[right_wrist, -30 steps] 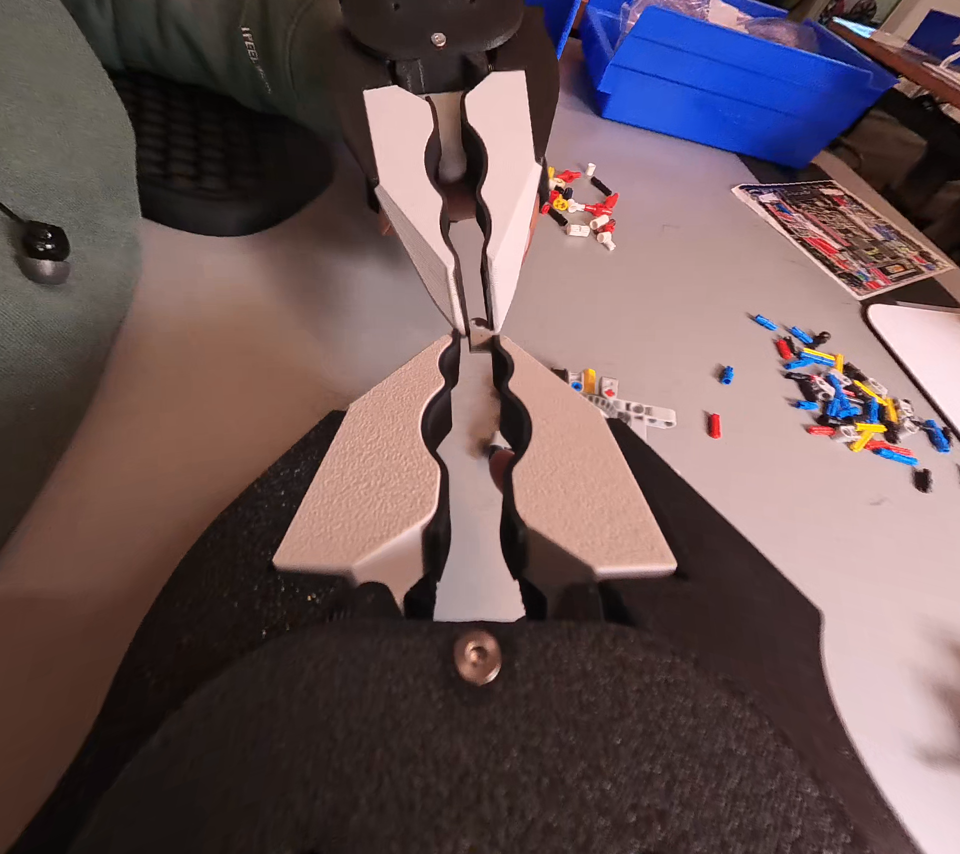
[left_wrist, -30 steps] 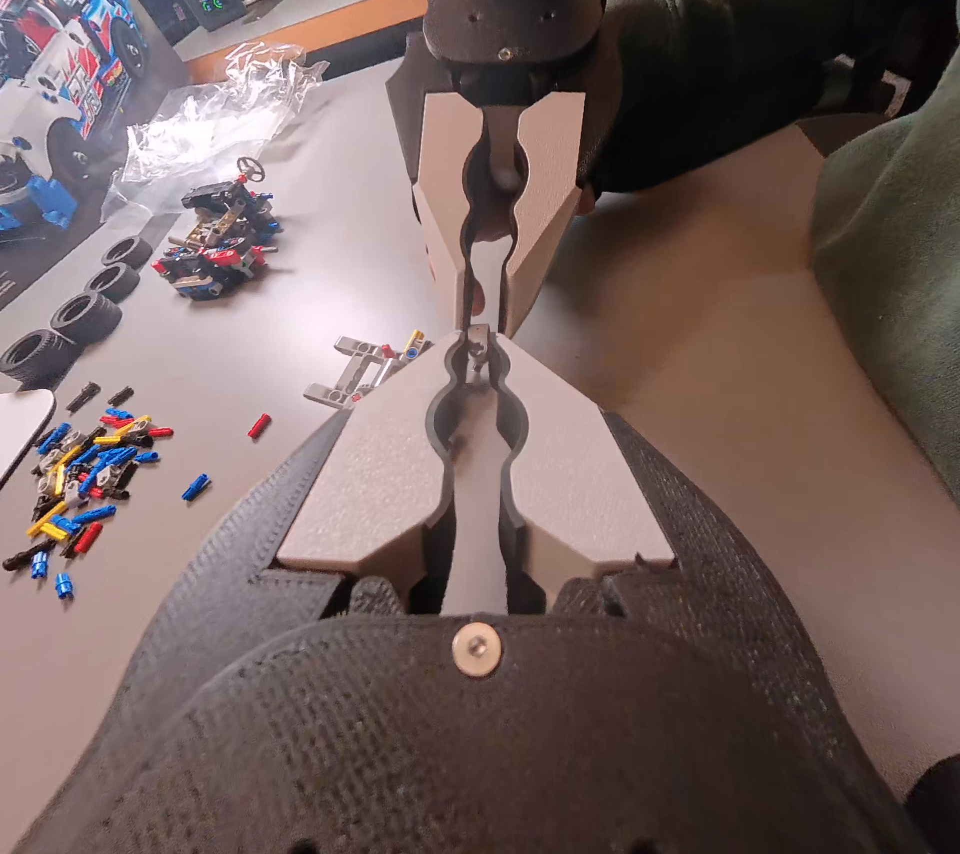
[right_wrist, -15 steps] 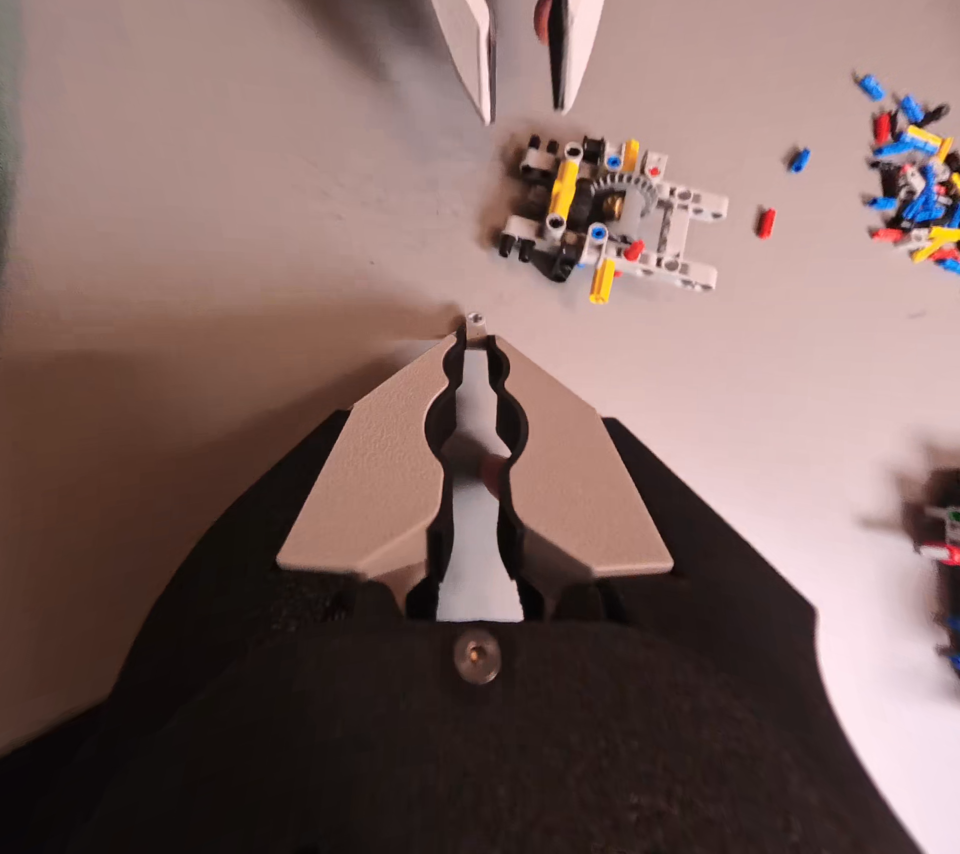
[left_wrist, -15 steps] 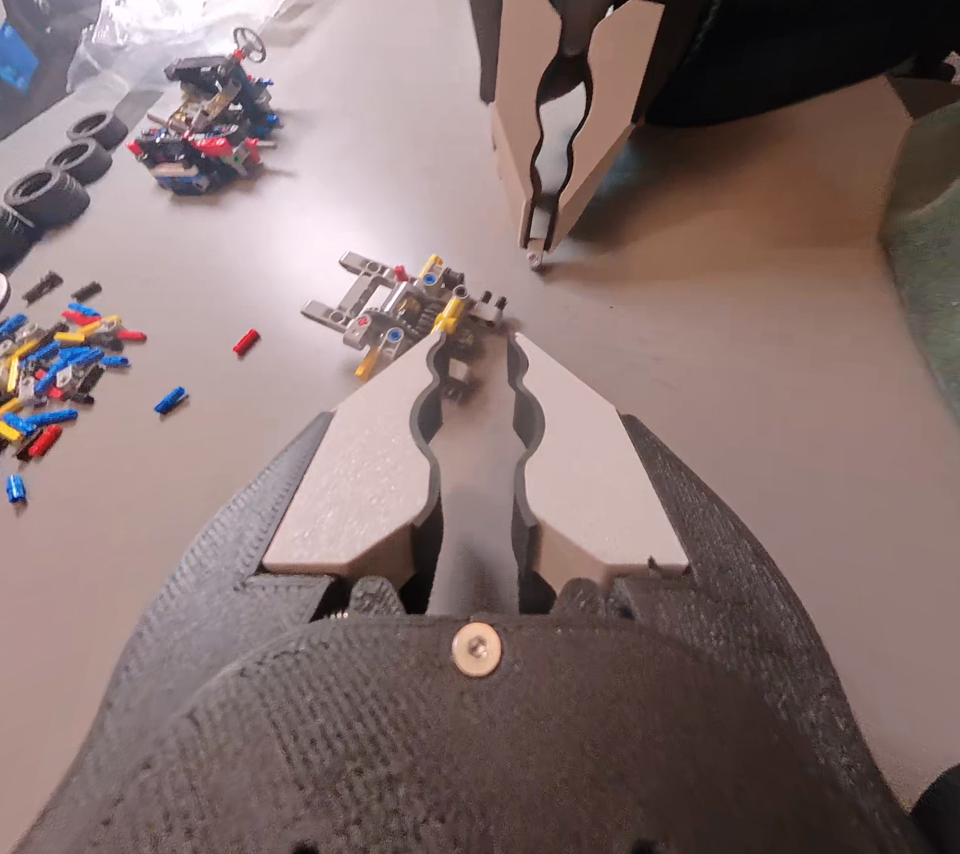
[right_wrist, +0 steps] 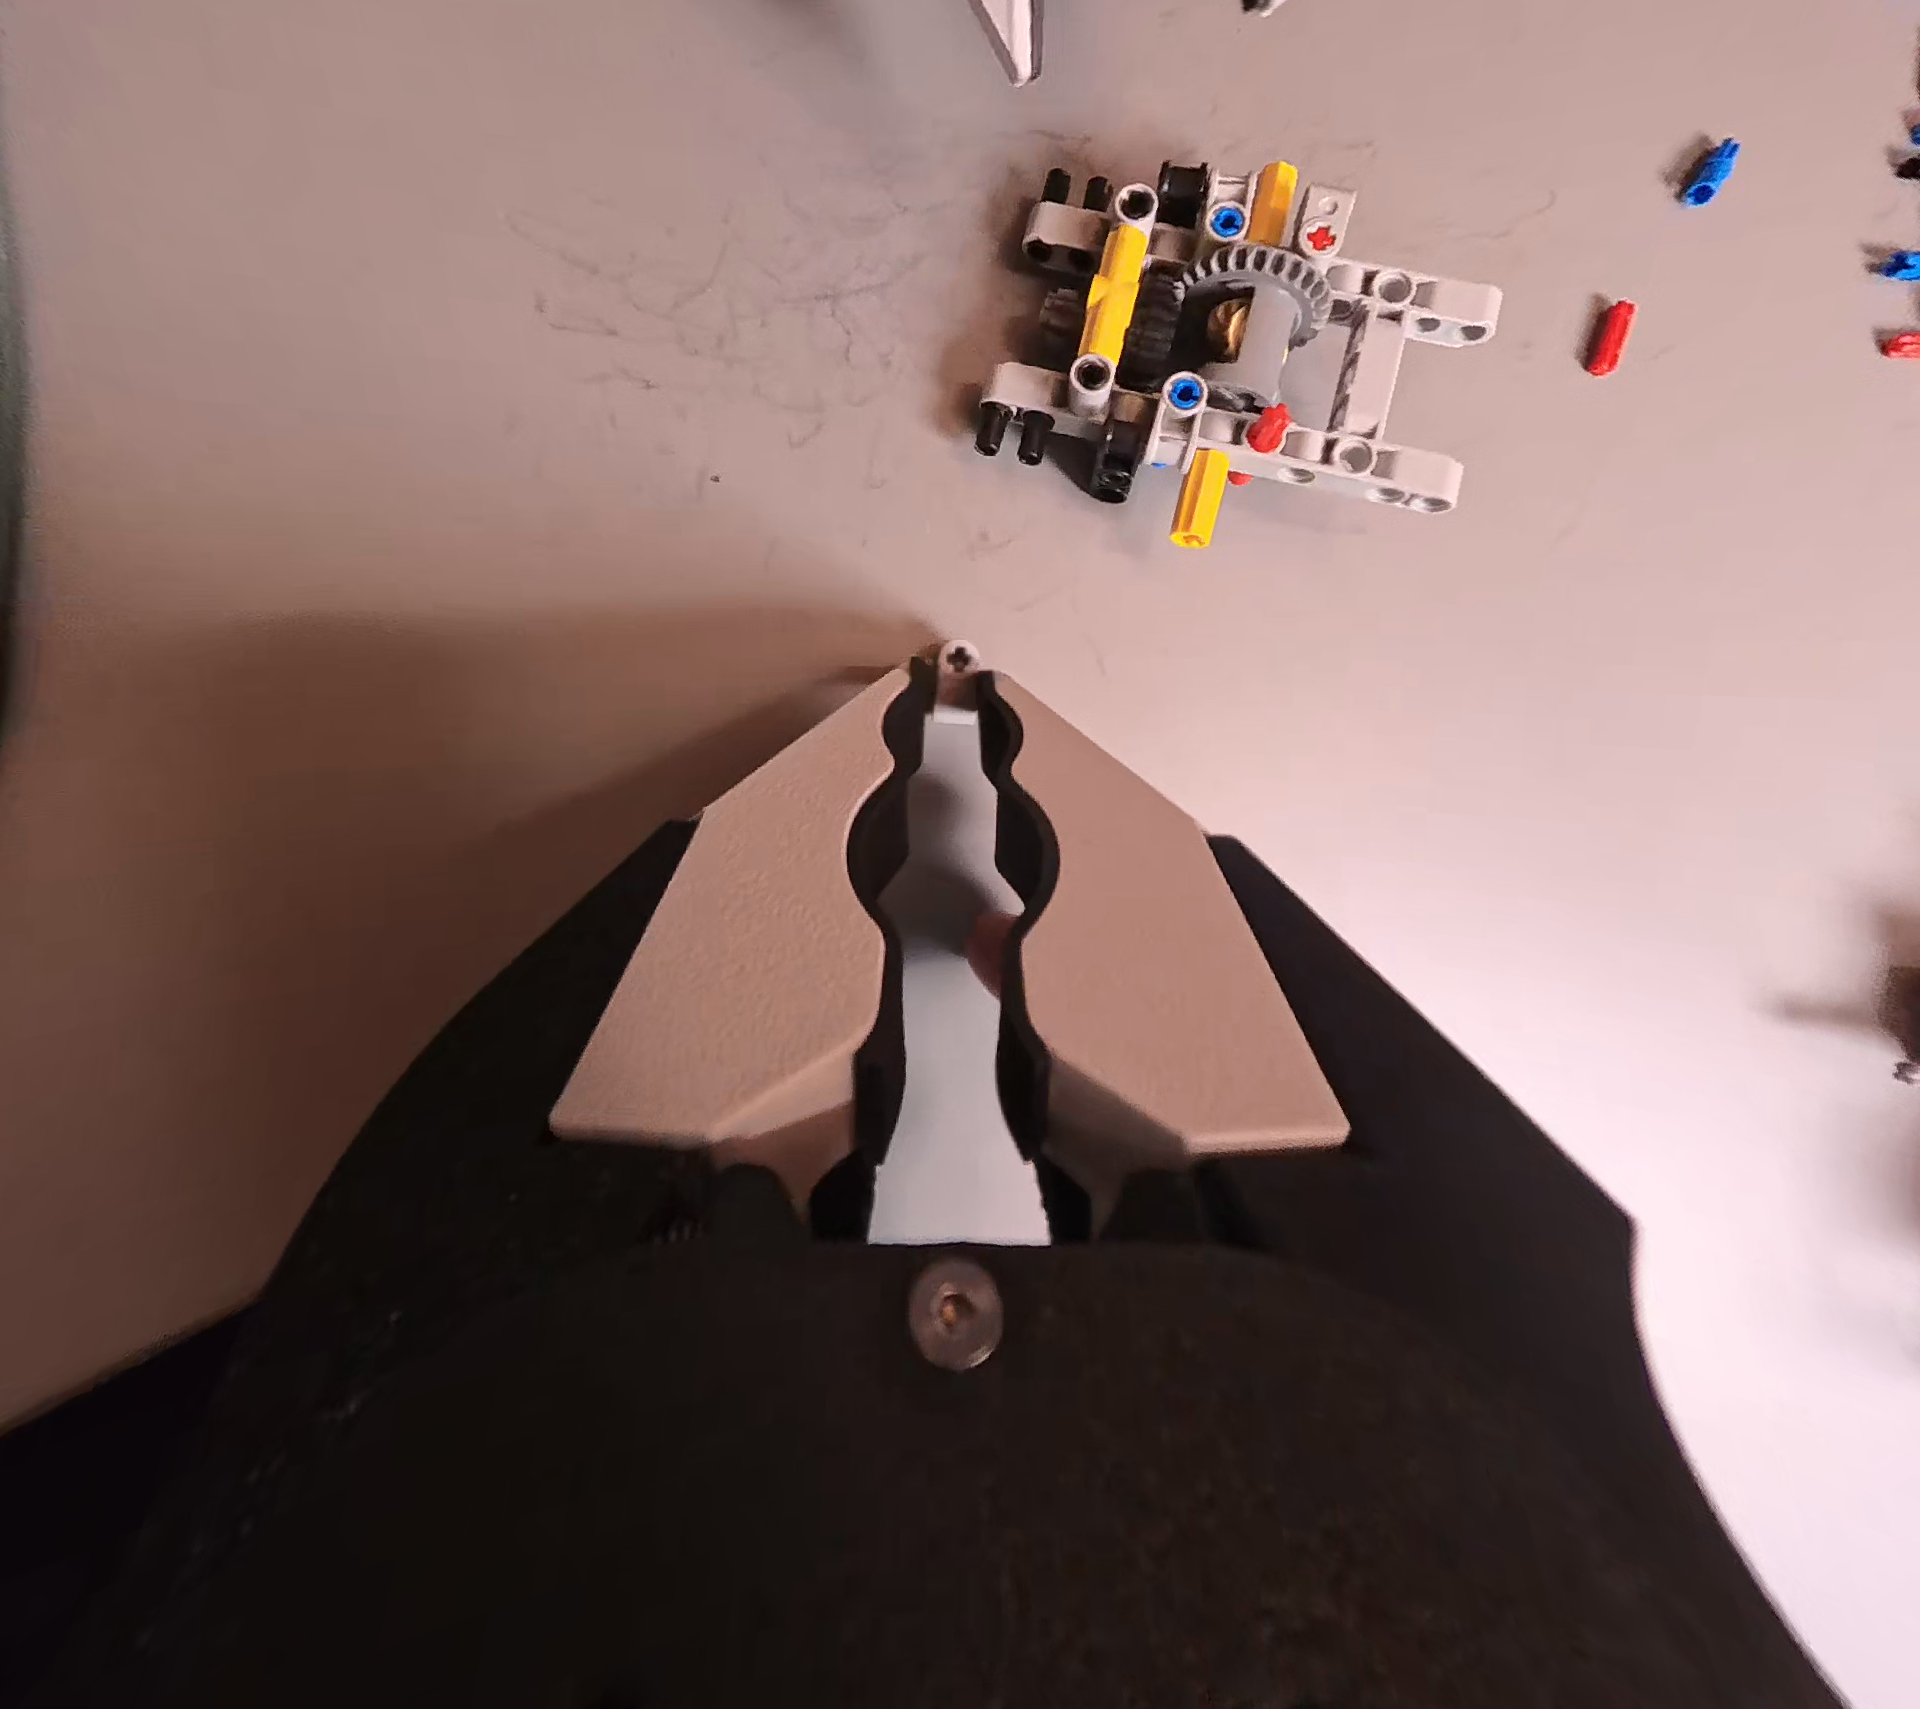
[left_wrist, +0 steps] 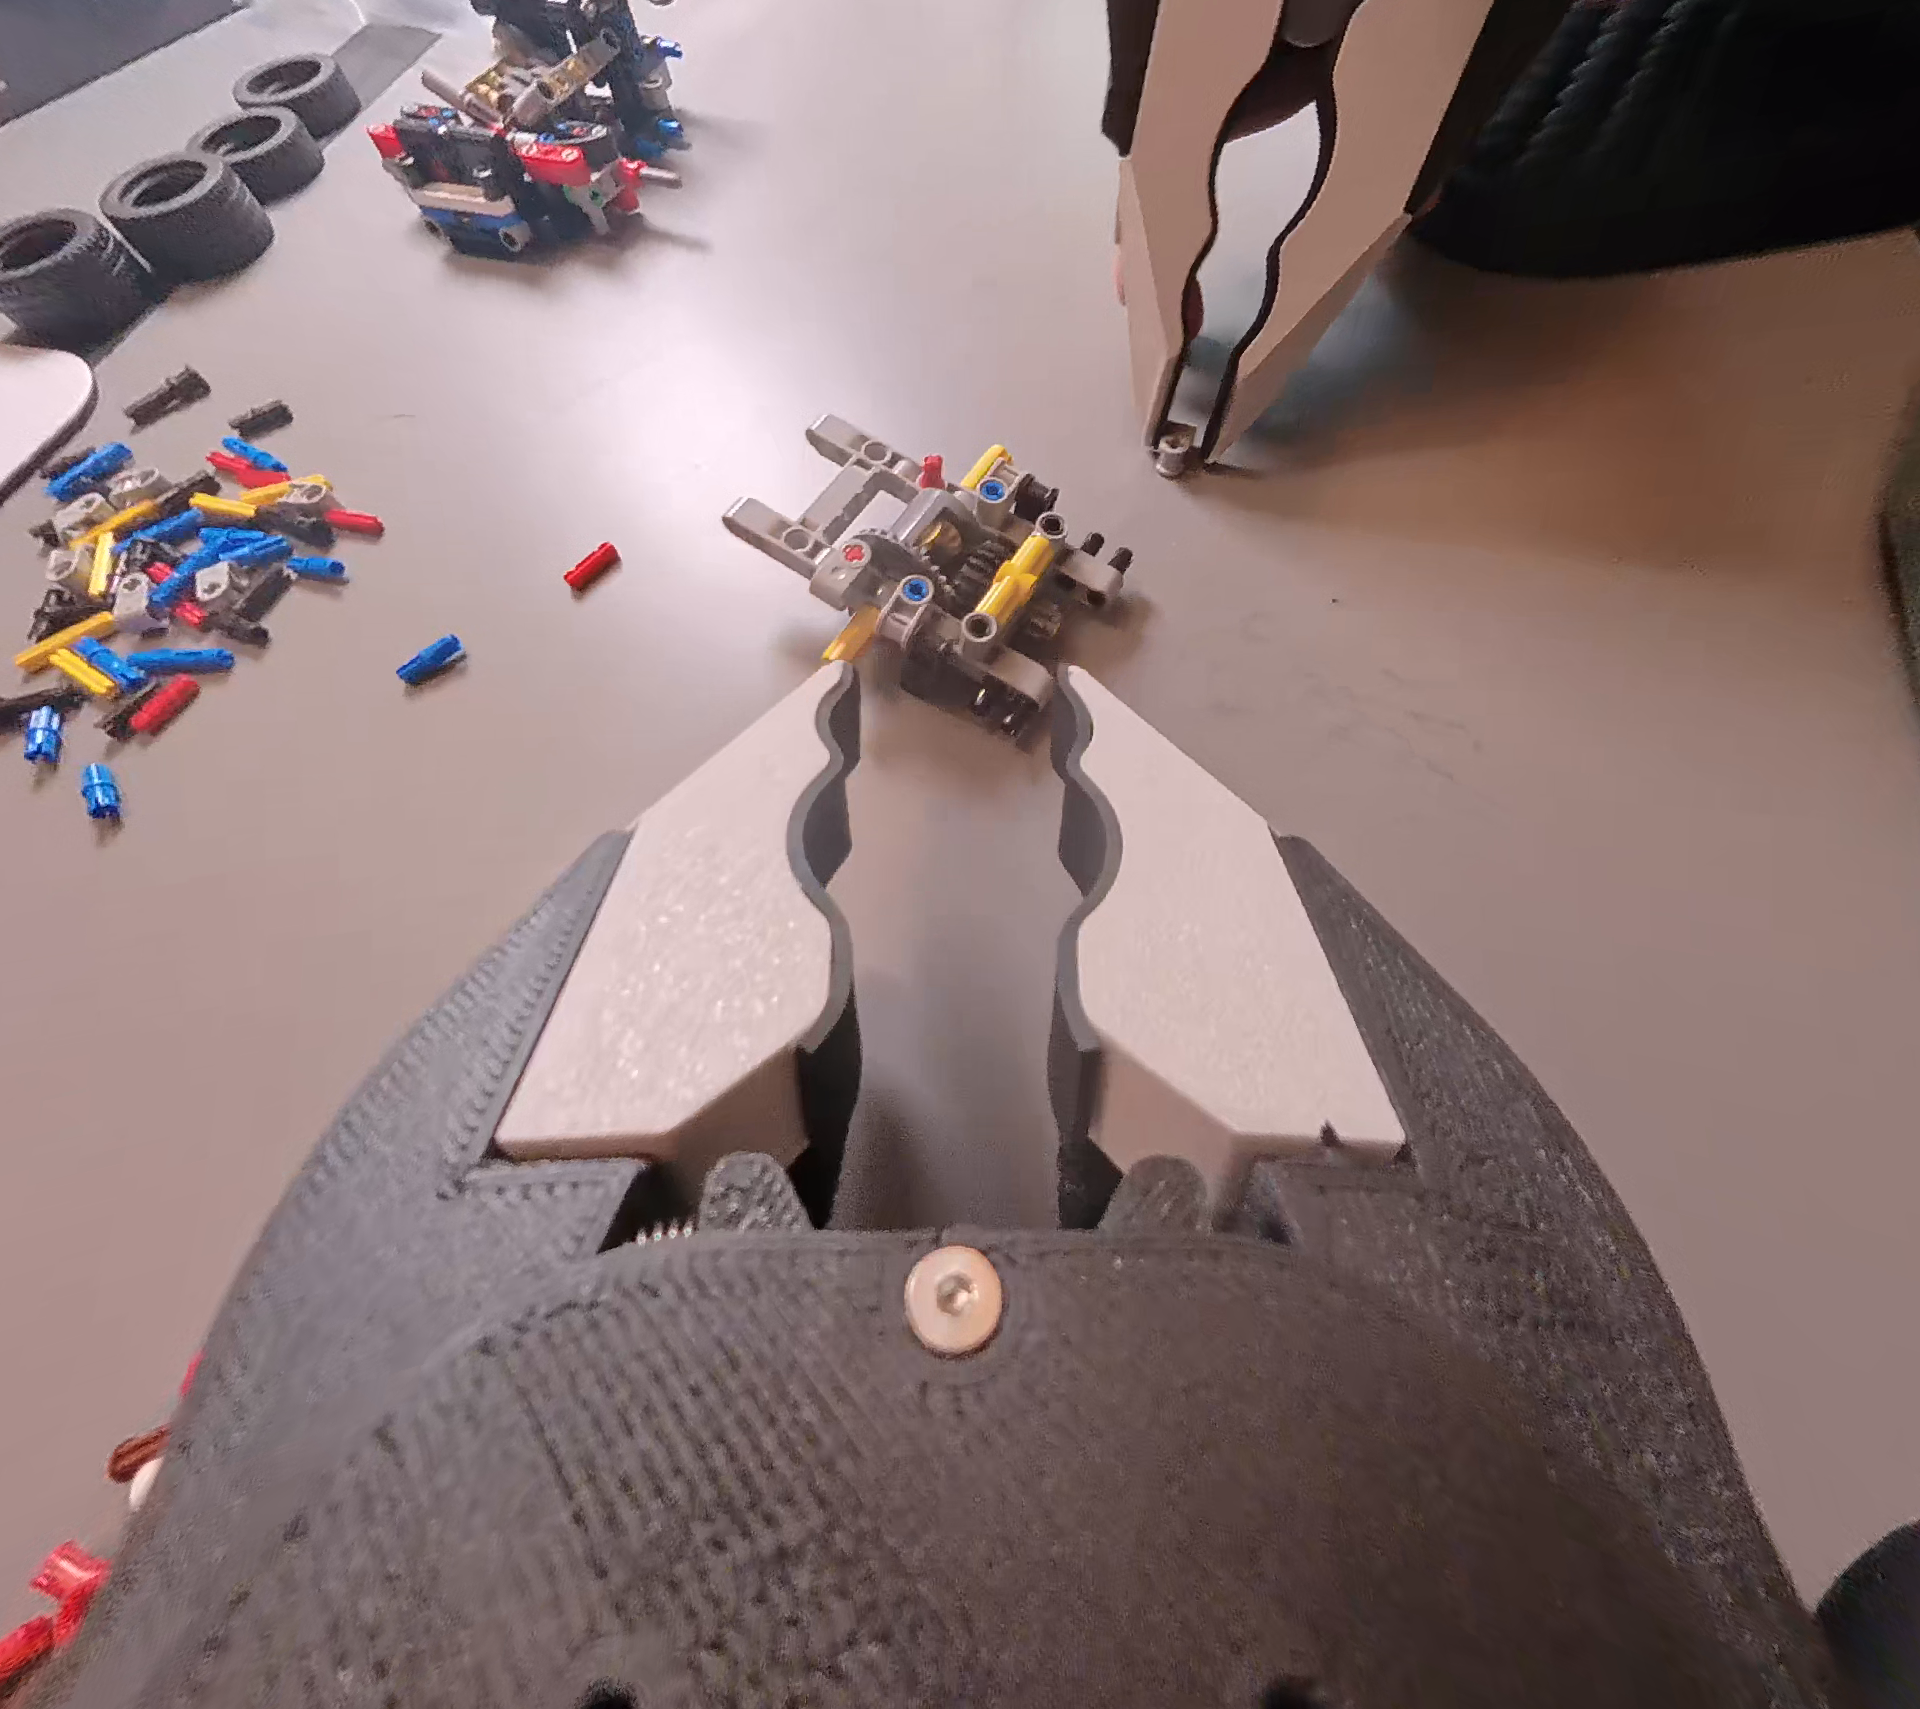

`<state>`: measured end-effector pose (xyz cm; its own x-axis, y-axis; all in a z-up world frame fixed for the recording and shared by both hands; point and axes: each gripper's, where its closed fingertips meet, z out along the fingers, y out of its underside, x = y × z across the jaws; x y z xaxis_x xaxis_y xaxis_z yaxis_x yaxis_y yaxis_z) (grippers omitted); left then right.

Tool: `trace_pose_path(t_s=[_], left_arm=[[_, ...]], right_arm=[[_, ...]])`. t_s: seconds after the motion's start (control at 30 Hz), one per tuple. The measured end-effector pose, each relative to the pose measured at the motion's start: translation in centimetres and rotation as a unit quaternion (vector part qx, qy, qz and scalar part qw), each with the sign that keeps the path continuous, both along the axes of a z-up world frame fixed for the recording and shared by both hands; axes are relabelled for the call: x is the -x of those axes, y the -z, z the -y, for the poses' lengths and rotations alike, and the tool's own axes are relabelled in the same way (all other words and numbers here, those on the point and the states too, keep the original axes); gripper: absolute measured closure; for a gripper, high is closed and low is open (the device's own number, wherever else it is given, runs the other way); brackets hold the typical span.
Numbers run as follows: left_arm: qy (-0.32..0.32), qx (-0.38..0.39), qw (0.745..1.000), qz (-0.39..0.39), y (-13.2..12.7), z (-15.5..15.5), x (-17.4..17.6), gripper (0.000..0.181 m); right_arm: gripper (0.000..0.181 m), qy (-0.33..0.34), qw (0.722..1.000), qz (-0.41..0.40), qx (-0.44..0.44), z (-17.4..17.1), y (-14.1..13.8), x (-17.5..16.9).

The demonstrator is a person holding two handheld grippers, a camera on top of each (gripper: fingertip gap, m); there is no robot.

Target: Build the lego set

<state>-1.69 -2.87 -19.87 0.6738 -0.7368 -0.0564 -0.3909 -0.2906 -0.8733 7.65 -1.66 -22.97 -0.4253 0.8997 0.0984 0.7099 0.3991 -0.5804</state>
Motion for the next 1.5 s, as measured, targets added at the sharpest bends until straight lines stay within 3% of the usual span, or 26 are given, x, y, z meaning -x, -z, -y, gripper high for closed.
trace_pose_path(t_s=[0.2,0.3,0.47,0.7,0.83,1.2,1.5], left_arm=[[0.029,0.019,0.999,-0.01,0.4,-1.2,0.8,0.135],[0.067,0.025,0.997,0.001,-0.5,-2.3,0.3,0.135],[0.156,0.018,0.988,-0.007,-1.9,-3.7,-1.6,0.154],[0.238,0.081,0.964,-0.092,0.3,-3.7,-2.7,0.161],[0.231,0.093,0.961,-0.12,1.3,-3.5,-2.9,0.164],[0.137,0.075,0.98,-0.124,1.2,-2.5,-4.0,0.165],[0.131,0.07,0.986,-0.081,0.9,-2.6,-4.6,0.156]], right_arm=[[0.175,0.0,1.0,0.0,-0.02,-0.6,-0.1,0.2],[0.175,0.021,0.999,-0.036,-0.03,-1.8,-1.6,1.2],[0.175,0.059,0.993,-0.087,-0.053,-3.7,-4.0,2.8],[0.175,0.058,0.994,-0.08,-0.046,-3.8,-2.5,3.3],[0.175,0.06,0.993,-0.094,-0.036,-3.8,-2.6,3.5],[0.175,0.03,0.993,-0.118,0.001,-2.4,-3.1,4.1],[0.175,0.025,0.995,-0.095,-0.014,-2.2,-2.8,4.5]])
